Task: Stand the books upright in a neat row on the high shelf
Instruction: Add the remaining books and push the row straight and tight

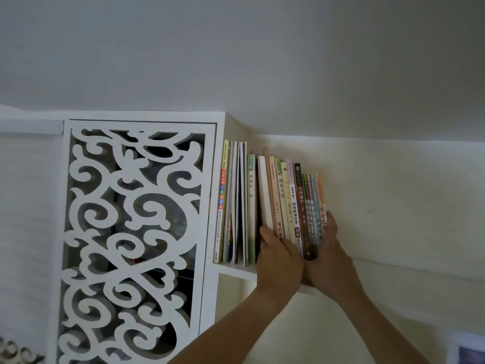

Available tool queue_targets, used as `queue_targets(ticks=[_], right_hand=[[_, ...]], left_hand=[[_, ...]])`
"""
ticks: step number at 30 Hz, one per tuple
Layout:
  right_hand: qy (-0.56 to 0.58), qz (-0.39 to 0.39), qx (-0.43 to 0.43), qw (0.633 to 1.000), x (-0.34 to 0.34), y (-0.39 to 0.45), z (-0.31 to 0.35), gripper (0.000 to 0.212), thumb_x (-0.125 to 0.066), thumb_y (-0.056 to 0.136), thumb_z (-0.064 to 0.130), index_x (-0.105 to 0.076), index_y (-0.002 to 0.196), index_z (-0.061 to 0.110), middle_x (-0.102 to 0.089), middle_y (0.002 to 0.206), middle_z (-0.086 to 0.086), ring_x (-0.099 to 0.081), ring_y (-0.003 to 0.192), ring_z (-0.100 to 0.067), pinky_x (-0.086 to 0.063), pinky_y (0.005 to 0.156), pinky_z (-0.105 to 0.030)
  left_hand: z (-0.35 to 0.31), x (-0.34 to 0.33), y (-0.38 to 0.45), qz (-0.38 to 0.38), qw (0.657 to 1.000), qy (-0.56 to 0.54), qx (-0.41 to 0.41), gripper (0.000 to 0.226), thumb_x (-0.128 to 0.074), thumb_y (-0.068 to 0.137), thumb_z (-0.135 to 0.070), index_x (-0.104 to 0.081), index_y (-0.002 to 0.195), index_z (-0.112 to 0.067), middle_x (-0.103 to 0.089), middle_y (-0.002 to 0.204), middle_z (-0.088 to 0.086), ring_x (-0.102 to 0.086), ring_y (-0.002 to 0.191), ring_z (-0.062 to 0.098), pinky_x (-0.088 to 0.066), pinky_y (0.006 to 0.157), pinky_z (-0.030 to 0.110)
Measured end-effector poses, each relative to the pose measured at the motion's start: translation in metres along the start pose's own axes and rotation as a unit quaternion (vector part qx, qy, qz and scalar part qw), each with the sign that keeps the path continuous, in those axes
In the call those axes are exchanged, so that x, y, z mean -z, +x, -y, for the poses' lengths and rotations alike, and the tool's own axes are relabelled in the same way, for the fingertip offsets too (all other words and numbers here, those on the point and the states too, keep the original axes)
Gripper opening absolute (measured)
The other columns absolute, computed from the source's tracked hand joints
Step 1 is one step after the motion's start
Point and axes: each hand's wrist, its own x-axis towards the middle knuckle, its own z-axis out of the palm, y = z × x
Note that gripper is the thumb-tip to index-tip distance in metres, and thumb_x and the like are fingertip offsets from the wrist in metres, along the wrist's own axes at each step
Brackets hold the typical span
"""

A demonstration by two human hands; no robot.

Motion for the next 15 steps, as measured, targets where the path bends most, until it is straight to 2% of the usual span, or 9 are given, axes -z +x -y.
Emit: queue_targets(ticks=[3,6,8,10,11,13,15], right_hand=[[0.001,-0.003,0.0,1.0,0.002,-0.001,0.001,0.125,-0.073,0.068,0.077,0.01,0.154,0.043,-0.057,0.139,0.001,-0.067,0.108,-0.025,-0.061,0.082,-0.049],[0.004,-0.011,-0.002,1.0,0.002,-0.001,0.003,0.123,-0.073,0.066,0.078,0.006,0.153,0.043,-0.058,0.136,0.0,-0.067,0.106,-0.026,-0.061,0.081,-0.051],[0.01,-0.007,-0.003,1.0,0.003,-0.001,0.004,0.125,-0.074,0.063,0.079,0.005,0.153,0.043,-0.058,0.136,0.0,-0.067,0.107,-0.026,-0.061,0.082,-0.052],[0.018,-0.002,-0.001,1.0,0.005,-0.002,0.006,0.128,-0.077,0.061,0.079,0.003,0.153,0.041,-0.058,0.137,0.002,-0.067,0.109,-0.025,-0.061,0.083,-0.05],[0.023,0.001,0.001,1.0,0.007,-0.003,0.008,0.129,-0.078,0.06,0.079,0.002,0.153,0.04,-0.057,0.137,0.004,-0.067,0.109,-0.024,-0.061,0.083,-0.049],[0.037,0.005,0.0,0.999,0.008,-0.003,0.009,0.13,-0.077,0.055,0.081,0.001,0.152,0.042,-0.057,0.136,0.006,-0.067,0.11,-0.023,-0.061,0.083,-0.048],[0.041,0.012,-0.014,0.999,0.007,-0.001,0.006,0.131,-0.077,0.054,0.081,0.001,0.152,0.042,-0.059,0.13,0.008,-0.068,0.106,-0.023,-0.061,0.08,-0.048]], left_hand=[[-0.002,-0.001,0.002,0.007,0.998,-0.059,0.038,0.034,-0.045,0.105,-0.016,-0.03,0.136,-0.011,-0.062,0.13,0.011,-0.067,0.11,0.023,-0.063,0.084,0.032],[-0.006,0.004,0.0,-0.017,0.998,-0.038,0.053,0.027,-0.054,0.103,-0.015,-0.043,0.127,-0.012,-0.063,0.128,0.004,-0.065,0.115,0.018,-0.051,0.072,0.009],[-0.011,0.009,-0.004,-0.052,0.998,-0.001,0.043,0.028,-0.058,0.101,-0.015,-0.05,0.127,-0.012,-0.063,0.124,0.002,-0.064,0.116,0.017,-0.05,0.078,0.012],[-0.018,0.016,-0.008,-0.097,0.995,0.01,0.007,0.026,-0.058,0.1,-0.015,-0.055,0.126,-0.014,-0.063,0.117,0.0,-0.064,0.112,0.016,-0.057,0.093,0.024],[-0.024,0.022,-0.009,-0.124,0.992,0.001,-0.013,0.022,-0.056,0.101,-0.017,-0.057,0.123,-0.015,-0.062,0.112,-0.002,-0.064,0.107,0.014,-0.06,0.092,0.03],[-0.035,0.036,-0.007,-0.162,0.984,-0.042,-0.061,0.021,-0.054,0.101,-0.029,-0.061,0.118,-0.018,-0.06,0.105,-0.006,-0.066,0.097,0.011,-0.064,0.079,0.032],[-0.04,0.045,-0.006,-0.105,0.984,-0.099,-0.107,0.04,-0.057,0.096,-0.047,-0.06,0.126,-0.021,-0.057,0.116,-0.007,-0.065,0.105,0.011,-0.064,0.08,0.028]])
